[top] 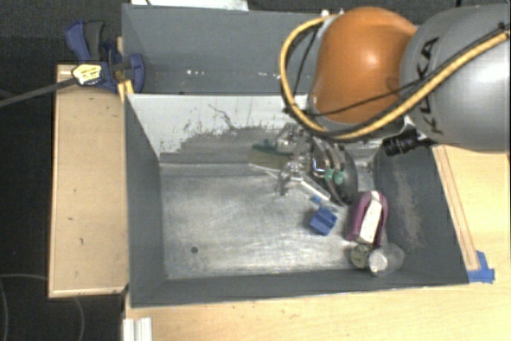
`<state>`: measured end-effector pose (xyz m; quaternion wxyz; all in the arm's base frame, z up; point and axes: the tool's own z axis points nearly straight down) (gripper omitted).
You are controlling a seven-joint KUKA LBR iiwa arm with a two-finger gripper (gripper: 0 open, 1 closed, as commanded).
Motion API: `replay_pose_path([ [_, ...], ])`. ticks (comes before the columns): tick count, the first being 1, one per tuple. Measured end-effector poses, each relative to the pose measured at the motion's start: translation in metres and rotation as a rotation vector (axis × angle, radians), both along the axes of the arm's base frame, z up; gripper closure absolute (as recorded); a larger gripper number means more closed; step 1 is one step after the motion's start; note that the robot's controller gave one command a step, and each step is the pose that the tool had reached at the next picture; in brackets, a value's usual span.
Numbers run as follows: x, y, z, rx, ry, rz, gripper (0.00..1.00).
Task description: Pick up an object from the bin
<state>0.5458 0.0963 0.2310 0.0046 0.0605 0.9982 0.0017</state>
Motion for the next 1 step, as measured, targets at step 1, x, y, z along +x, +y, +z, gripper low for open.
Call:
replay_pose_path([
  [1, -0.0180, 0.0133, -0.0002, -0.003, 0.011, 0.085, 1.00],
])
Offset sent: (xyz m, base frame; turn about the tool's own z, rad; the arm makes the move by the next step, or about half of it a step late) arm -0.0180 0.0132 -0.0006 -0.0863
